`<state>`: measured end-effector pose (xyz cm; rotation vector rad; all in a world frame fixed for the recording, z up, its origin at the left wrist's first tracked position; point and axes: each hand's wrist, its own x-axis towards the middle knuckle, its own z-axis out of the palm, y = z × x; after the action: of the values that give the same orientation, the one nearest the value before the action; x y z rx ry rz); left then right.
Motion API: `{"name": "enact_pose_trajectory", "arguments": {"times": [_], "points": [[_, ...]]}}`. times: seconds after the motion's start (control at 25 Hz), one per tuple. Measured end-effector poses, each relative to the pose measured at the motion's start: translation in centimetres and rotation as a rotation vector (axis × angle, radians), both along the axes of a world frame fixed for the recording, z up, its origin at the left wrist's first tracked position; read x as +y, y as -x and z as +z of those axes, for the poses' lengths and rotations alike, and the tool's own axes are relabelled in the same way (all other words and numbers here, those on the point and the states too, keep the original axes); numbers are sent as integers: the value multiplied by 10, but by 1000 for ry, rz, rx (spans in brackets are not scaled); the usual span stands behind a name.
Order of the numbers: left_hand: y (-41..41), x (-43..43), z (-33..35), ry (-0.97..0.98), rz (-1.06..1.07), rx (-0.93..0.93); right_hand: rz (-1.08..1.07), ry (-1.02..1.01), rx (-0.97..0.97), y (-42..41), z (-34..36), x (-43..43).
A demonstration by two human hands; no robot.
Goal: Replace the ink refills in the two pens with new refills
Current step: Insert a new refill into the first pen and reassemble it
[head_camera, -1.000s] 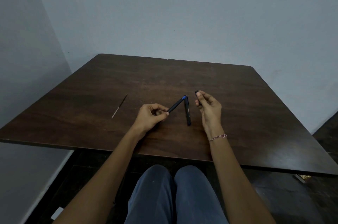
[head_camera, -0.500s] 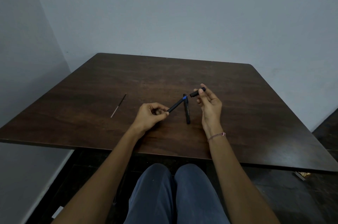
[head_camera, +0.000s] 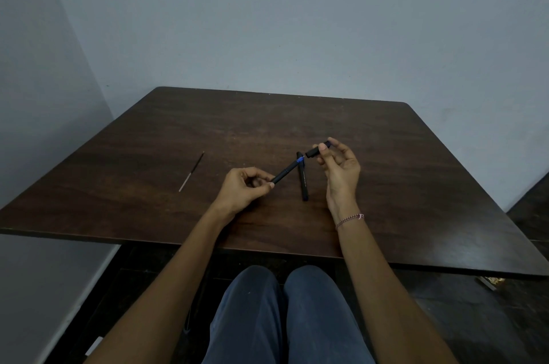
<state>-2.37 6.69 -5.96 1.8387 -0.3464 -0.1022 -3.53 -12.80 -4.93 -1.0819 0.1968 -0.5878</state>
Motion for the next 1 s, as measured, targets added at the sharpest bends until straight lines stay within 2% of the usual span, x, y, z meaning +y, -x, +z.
{"name": "enact_pose_trajectory", "arguments": {"times": [0.28, 0.6, 0.84, 1.0], "points": [[-1, -1, -1, 3, 14, -14, 89, 211, 16, -2, -4, 7], [1, -1, 0, 49, -13, 7, 181, 290, 6, 0, -4, 12], [1, -2, 0, 61, 31, -56, 358, 515, -39, 2, -9, 16], [-1, -2, -2, 51, 22, -74, 353, 602, -50, -1, -12, 16]]}}
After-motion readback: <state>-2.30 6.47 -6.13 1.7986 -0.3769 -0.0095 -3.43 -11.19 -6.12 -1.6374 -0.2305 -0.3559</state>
